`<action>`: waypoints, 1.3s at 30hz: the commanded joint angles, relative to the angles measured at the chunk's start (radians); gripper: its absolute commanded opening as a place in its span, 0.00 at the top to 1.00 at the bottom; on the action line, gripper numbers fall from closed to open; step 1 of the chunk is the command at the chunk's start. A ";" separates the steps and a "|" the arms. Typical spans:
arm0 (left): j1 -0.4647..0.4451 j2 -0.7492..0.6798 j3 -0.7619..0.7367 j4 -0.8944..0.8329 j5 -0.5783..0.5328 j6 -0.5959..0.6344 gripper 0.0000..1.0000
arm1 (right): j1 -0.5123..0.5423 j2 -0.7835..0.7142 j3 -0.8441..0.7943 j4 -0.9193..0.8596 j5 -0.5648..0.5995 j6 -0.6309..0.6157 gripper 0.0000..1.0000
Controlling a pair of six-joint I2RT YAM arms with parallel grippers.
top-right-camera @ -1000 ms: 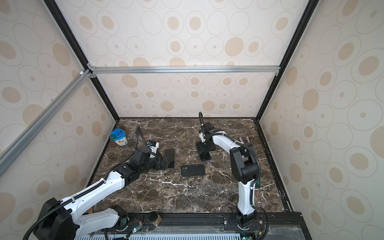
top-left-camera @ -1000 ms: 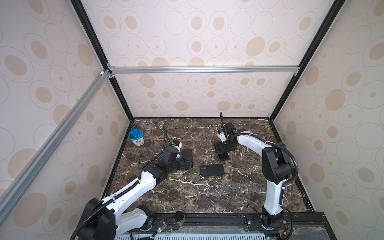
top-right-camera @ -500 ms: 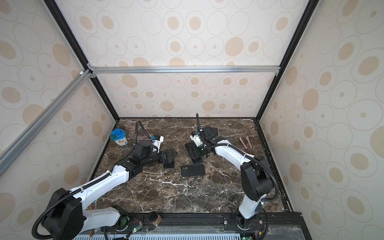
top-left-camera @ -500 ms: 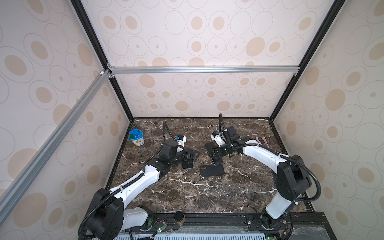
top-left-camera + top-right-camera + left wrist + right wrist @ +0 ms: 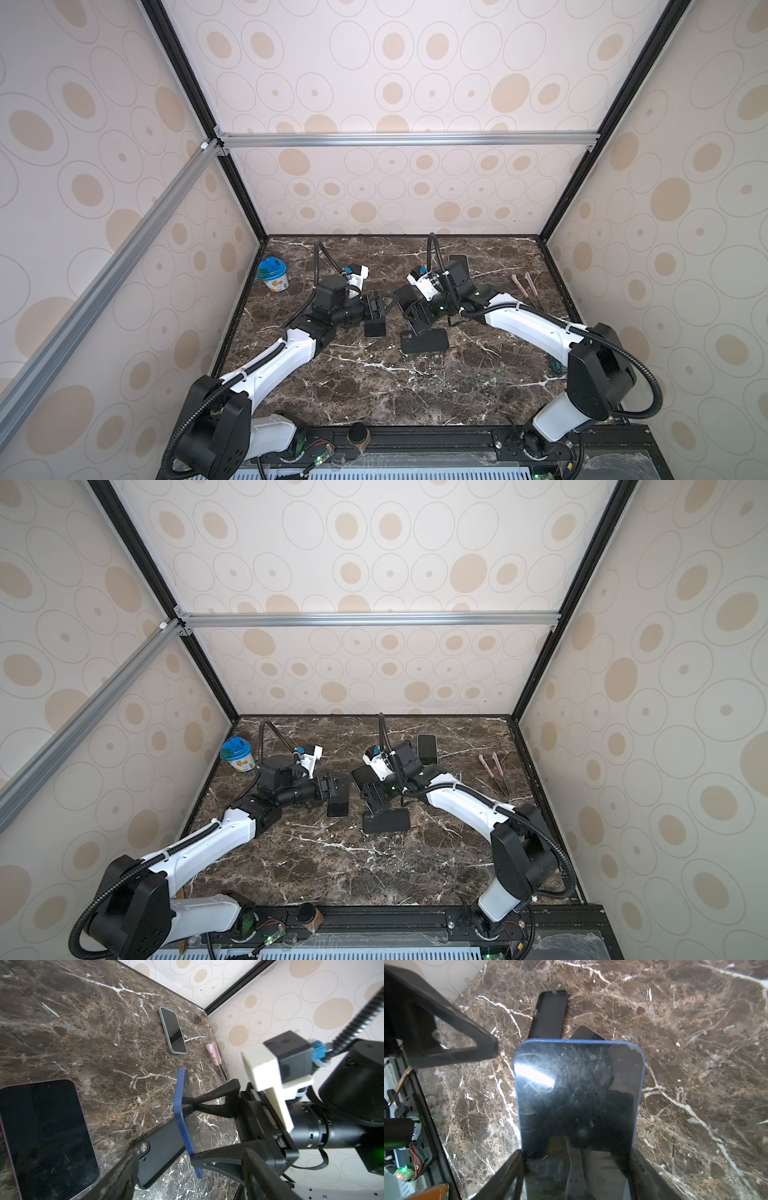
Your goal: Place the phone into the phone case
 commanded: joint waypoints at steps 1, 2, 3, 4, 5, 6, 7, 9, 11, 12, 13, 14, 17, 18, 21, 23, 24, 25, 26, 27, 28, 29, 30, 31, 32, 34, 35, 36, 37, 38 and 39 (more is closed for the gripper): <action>0.020 -0.007 -0.004 0.033 0.018 -0.037 0.25 | 0.025 -0.051 -0.007 0.066 -0.001 -0.009 1.00; 0.022 -0.005 -0.008 0.044 0.025 -0.045 0.26 | 0.030 -0.055 -0.009 0.065 0.000 -0.011 1.00; 0.023 -0.004 -0.009 0.056 0.035 -0.051 0.27 | 0.037 -0.058 -0.009 0.064 0.000 -0.014 1.00; 0.025 0.000 -0.009 0.065 0.045 -0.058 0.27 | 0.044 -0.061 -0.010 0.064 0.002 -0.019 1.00; 0.025 0.002 -0.006 0.069 0.053 -0.060 0.29 | 0.049 -0.063 -0.010 0.063 0.003 -0.022 1.00; 0.026 0.004 -0.004 0.070 0.059 -0.061 0.32 | 0.054 -0.065 -0.010 0.064 0.002 -0.023 1.00; 0.027 0.006 0.000 0.066 0.060 -0.062 0.35 | 0.057 -0.065 -0.009 0.065 0.005 -0.022 1.00; 0.029 0.009 0.003 0.061 0.064 -0.063 0.37 | 0.059 -0.064 -0.010 0.073 -0.001 -0.017 1.00; 0.030 0.011 0.004 0.061 0.075 -0.064 0.41 | 0.062 -0.062 -0.009 0.077 -0.008 -0.016 1.00; 0.031 0.012 0.004 0.063 0.078 -0.065 0.43 | 0.064 -0.060 -0.007 0.079 -0.010 -0.018 1.00; 0.032 0.014 0.004 0.062 0.081 -0.066 0.46 | 0.067 -0.059 -0.004 0.079 -0.011 -0.020 1.00; 0.031 0.014 0.004 0.062 0.084 -0.069 0.48 | 0.070 -0.059 -0.003 0.080 -0.010 -0.023 1.00; 0.033 0.015 0.004 0.068 0.089 -0.074 0.56 | 0.075 -0.055 -0.001 0.082 -0.016 -0.030 1.00; 0.034 0.017 0.006 0.070 0.094 -0.077 0.61 | 0.076 -0.054 0.002 0.081 -0.018 -0.032 1.00; 0.034 0.029 0.014 0.076 0.116 -0.084 0.67 | 0.079 -0.052 0.004 0.075 -0.030 -0.038 1.00; 0.034 0.031 0.015 0.081 0.121 -0.088 0.68 | 0.081 -0.052 0.004 0.069 -0.035 -0.045 1.00; 0.034 0.032 0.016 0.083 0.123 -0.088 0.68 | 0.083 -0.052 0.004 0.066 -0.035 -0.048 1.00; 0.034 0.032 0.016 0.086 0.125 -0.090 0.69 | 0.086 -0.053 0.005 0.060 -0.035 -0.054 1.00; 0.036 0.036 0.017 0.089 0.128 -0.091 0.69 | 0.088 -0.053 0.006 0.056 -0.036 -0.058 1.00; 0.036 0.037 0.016 0.091 0.129 -0.093 0.71 | 0.091 -0.051 0.007 0.051 -0.034 -0.062 1.00; 0.036 0.039 0.017 0.094 0.132 -0.094 0.72 | 0.093 -0.052 0.007 0.048 -0.031 -0.066 1.00; 0.037 0.042 0.019 0.094 0.137 -0.095 0.75 | 0.094 -0.050 0.007 0.045 -0.030 -0.071 1.00; 0.037 0.043 0.018 0.095 0.139 -0.094 0.78 | 0.096 -0.049 0.007 0.043 -0.028 -0.073 1.00; 0.036 0.044 0.021 0.095 0.143 -0.095 0.80 | 0.097 -0.047 0.008 0.039 -0.025 -0.075 1.00; 0.036 0.044 0.021 0.094 0.144 -0.096 0.81 | 0.097 -0.045 0.011 0.036 -0.023 -0.078 1.00; 0.036 0.044 0.020 0.095 0.146 -0.096 0.83 | 0.100 -0.045 0.014 0.027 -0.020 -0.085 1.00; 0.036 0.042 0.019 0.094 0.147 -0.095 0.84 | 0.100 -0.045 0.014 0.026 -0.017 -0.087 1.00; 0.036 0.041 0.018 0.095 0.146 -0.094 0.85 | 0.100 -0.045 0.014 0.026 -0.015 -0.089 1.00; 0.037 0.039 0.017 0.094 0.144 -0.095 0.88 | 0.099 -0.045 0.014 0.025 -0.012 -0.088 0.99; 0.038 0.034 0.016 0.094 0.138 -0.094 0.91 | 0.100 -0.045 0.016 0.023 -0.011 -0.088 0.98; 0.037 0.032 0.014 0.099 0.135 -0.095 0.93 | 0.101 -0.045 0.016 0.023 -0.010 -0.087 0.96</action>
